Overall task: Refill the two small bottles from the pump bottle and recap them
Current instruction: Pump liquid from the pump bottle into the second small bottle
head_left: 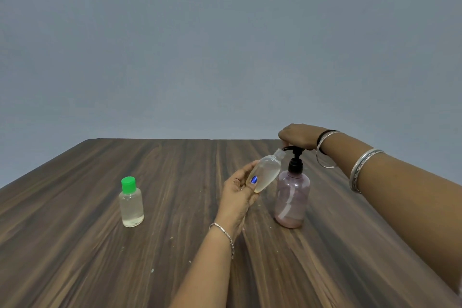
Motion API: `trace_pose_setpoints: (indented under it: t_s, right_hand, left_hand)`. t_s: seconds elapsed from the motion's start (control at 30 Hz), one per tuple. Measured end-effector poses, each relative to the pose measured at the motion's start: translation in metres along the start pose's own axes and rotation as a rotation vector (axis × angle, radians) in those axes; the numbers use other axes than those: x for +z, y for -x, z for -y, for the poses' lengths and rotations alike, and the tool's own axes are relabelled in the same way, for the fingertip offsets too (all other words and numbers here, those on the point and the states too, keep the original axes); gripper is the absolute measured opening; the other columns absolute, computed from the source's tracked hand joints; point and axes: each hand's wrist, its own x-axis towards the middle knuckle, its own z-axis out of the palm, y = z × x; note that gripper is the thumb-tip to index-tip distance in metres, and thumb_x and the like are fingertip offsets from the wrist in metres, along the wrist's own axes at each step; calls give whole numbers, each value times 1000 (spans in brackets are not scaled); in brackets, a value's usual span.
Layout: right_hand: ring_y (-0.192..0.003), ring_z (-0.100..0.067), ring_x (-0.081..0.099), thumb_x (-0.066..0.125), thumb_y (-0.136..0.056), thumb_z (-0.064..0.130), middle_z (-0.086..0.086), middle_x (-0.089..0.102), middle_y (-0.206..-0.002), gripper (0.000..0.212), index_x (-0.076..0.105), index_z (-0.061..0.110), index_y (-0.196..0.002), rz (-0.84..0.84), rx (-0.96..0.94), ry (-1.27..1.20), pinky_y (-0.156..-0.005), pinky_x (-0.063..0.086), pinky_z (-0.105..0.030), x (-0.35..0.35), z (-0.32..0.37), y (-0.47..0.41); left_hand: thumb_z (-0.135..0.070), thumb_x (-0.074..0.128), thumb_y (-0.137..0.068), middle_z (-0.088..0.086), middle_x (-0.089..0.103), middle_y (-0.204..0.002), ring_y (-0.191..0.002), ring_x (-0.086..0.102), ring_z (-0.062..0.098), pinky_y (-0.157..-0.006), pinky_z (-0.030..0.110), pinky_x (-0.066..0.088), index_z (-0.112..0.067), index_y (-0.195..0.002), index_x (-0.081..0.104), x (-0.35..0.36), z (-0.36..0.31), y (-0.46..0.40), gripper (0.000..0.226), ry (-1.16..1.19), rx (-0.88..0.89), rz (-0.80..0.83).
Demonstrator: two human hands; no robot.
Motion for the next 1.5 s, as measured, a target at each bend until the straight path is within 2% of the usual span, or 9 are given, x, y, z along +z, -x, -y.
trace_pose_setpoints:
  t_s: [0.17, 0.37, 0.5, 0.6, 0.7, 0.87, 1.0, 1.27, 1.5]
  right_hand:
    - [-69, -20, 36, 30, -94, 17, -4, 42, -74, 32, 33, 15, -62, 0, 7, -19, -71, 30, -33, 3, 2, -2]
    - [-66, -20, 36, 36, -93, 3, -2, 38, -71, 36, 29, 15, -60, -20, 19, -7, -58, 28, -25, 12, 10, 4]
    - [-53, -9, 21, 38, -95, 1, 1, 27, -63, 42, 23, 14, -59, 19, 95, -58, -47, 19, -18, 11, 20, 16]
    - [-53, -11, 17, 38, -93, -1, 0, 23, -62, 43, 19, 14, -59, 45, 101, -69, -46, 16, -20, 13, 23, 23]
    - [-53, -14, 20, 34, -92, 1, -1, 29, -62, 38, 24, 14, -58, 85, 56, -119, -49, 18, -21, 13, 17, 19]
    - [-53, -15, 18, 30, -95, 5, -1, 26, -62, 35, 23, 14, -62, 91, 45, -197, -48, 18, -22, 1, 19, 23]
    - [-51, -16, 20, 29, -94, 10, -3, 29, -61, 34, 29, 14, -61, 109, 56, -221, -47, 18, -23, -4, 19, 24]
    - [-52, -13, 24, 34, -95, 1, 0, 31, -61, 38, 26, 13, -59, 56, 83, -156, -43, 25, -16, 6, 23, 26]
    - [-55, -15, 18, 34, -91, -2, -1, 25, -63, 37, 23, 14, -59, 93, 64, -140, -51, 18, -21, 15, 19, 21]
  left_hand:
    - [1, 51, -90, -10, 68, -107, -103, 62, 9, -78, 20, 53, -25, -104, 64, 1, -1, 0, 32, -9, -6, -5]
    - [2, 51, -90, -8, 68, -108, -106, 62, 12, -79, 21, 53, -24, -104, 63, 1, -1, 0, 32, -11, -1, -5]
    - [3, 51, -89, -6, 67, -108, -96, 63, 10, -70, 17, 53, -23, -105, 63, 1, -1, 1, 33, -24, -11, -4]
    - [2, 51, -89, -6, 67, -109, -96, 63, 9, -69, 17, 53, -22, -108, 63, -1, -1, 1, 32, -51, -18, -6]
    - [4, 50, -90, -2, 67, -106, -70, 61, 0, -54, 11, 47, -14, -115, 61, 1, -2, 2, 33, -33, -18, 1]
    - [6, 49, -90, 3, 66, -106, -57, 58, -3, -48, 9, 42, -13, -111, 61, 3, -3, 3, 31, -4, -13, 5]
    - [4, 51, -89, -5, 70, -104, -89, 65, 5, -64, 14, 52, -21, -103, 64, 1, -3, 1, 32, 4, -25, 1]
    - [5, 50, -90, 2, 66, -109, -63, 59, -1, -51, 9, 43, -18, -107, 63, 2, -3, 2, 31, -15, -19, -1]
    - [5, 49, -90, 5, 64, -113, -67, 58, 0, -52, 9, 44, -11, -117, 59, 0, 0, 1, 33, -35, -28, -4]
